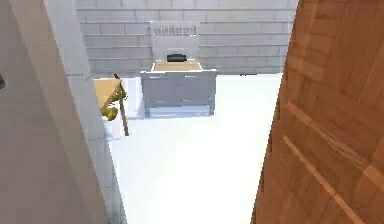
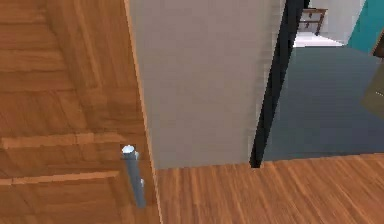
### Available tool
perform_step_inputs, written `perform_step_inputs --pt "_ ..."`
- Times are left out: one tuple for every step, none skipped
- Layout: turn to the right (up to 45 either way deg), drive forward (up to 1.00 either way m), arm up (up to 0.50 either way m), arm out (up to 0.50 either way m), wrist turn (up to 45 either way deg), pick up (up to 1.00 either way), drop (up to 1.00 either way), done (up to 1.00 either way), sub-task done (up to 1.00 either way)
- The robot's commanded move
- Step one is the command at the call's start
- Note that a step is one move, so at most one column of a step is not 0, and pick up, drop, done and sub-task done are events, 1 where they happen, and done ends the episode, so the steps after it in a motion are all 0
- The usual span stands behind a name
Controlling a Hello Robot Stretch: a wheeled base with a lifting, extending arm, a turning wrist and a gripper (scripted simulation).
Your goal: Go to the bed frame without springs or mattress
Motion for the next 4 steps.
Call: perform_step_inputs --pt "0.0 1.0 0.0 0.0 0.0 0.0 0.0 0.0 0.0" --pt "33.0 0.0 0.0 0.0 0.0 0.0 0.0 0.0 0.0" --pt "0.0 0.4 0.0 0.0 0.0 0.0 0.0 0.0 0.0" --pt "42.0 0.0 0.0 0.0 0.0 0.0 0.0 0.0 0.0"
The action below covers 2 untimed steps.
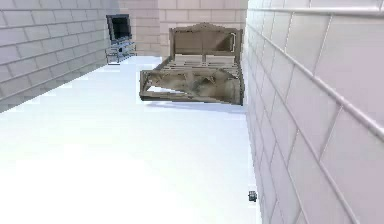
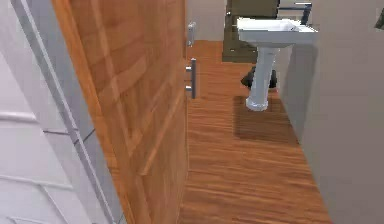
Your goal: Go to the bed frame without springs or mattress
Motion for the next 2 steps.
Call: perform_step_inputs --pt "0.0 1.0 0.0 0.0 0.0 0.0 0.0 0.0 0.0" --pt "3.0 0.0 0.0 0.0 0.0 0.0 0.0 0.0 0.0"
